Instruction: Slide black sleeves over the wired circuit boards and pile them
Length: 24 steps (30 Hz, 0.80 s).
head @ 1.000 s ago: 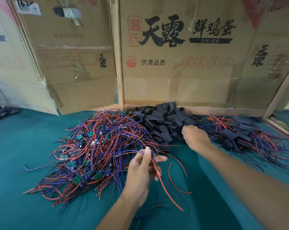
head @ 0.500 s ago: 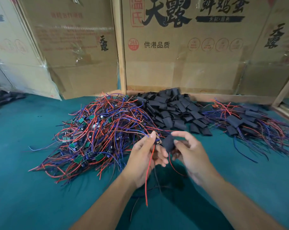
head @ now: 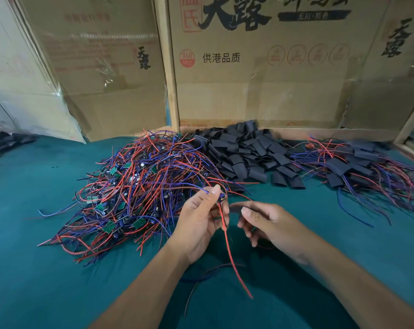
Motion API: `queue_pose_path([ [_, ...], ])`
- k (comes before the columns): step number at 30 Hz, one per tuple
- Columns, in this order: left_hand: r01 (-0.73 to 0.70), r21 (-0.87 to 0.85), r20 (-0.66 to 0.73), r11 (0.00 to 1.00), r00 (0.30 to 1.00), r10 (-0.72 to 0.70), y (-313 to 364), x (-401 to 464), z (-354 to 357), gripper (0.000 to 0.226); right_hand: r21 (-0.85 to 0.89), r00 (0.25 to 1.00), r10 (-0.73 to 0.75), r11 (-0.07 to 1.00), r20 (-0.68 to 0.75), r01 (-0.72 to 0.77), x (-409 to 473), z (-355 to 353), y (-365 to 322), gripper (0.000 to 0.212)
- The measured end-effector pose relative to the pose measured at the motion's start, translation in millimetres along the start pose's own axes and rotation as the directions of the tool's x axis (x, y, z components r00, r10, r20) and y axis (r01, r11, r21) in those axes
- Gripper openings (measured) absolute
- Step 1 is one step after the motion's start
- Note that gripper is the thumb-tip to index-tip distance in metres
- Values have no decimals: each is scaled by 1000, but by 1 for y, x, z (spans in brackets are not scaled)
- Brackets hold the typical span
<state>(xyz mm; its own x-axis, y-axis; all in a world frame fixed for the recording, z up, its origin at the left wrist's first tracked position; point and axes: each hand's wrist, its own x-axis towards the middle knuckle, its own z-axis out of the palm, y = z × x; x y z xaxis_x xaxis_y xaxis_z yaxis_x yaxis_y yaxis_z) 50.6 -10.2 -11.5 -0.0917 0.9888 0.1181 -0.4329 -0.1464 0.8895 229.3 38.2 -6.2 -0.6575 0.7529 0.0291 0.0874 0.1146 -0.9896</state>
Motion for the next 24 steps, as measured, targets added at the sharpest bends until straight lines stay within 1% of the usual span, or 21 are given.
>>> queue_pose_path([
  [2,0,5,2,1000,1000,0,0,0,0,25,-79,1000,-16,997,22,18,1,-2,3,22],
  [5,-21,13,14,1000,1000,21,0,-1,1,26,-164,998,-33,986,55,41,1,-3,7,19],
  [7,-54,32,-5,998,998,55,2,-1,1,23,-283,997,-79,956,3,77,2,-5,9,23],
  [9,-98,26,-45,995,994,99,6,0,-1,23,-377,985,-147,920,-86,105,4,-12,10,31],
  [10,-120,10,-73,993,990,120,9,1,-2,24,-401,978,-173,909,-119,112,5,-16,9,34],
  [12,-154,-36,-117,988,982,148,15,2,-6,24,-430,968,-209,893,-136,133,6,-25,9,36],
  [15,-186,-102,-150,977,974,170,25,2,-13,24,-449,964,-240,878,-114,166,4,-34,8,30],
  [17,-199,-135,-173,971,969,175,29,3,-17,23,-525,963,-258,831,-76,182,1,-39,6,28],
  [19,-208,-151,-196,966,964,177,32,3,-19,22,-576,971,-238,798,-34,176,-2,-44,5,34],
  [21,-219,-155,-221,963,958,182,34,4,-21,23,-593,977,-214,788,-10,167,-3,-50,4,41],
  [24,-233,-156,-237,960,952,192,36,5,-24,23,-638,976,-218,750,7,172,-6,-59,0,26],
])
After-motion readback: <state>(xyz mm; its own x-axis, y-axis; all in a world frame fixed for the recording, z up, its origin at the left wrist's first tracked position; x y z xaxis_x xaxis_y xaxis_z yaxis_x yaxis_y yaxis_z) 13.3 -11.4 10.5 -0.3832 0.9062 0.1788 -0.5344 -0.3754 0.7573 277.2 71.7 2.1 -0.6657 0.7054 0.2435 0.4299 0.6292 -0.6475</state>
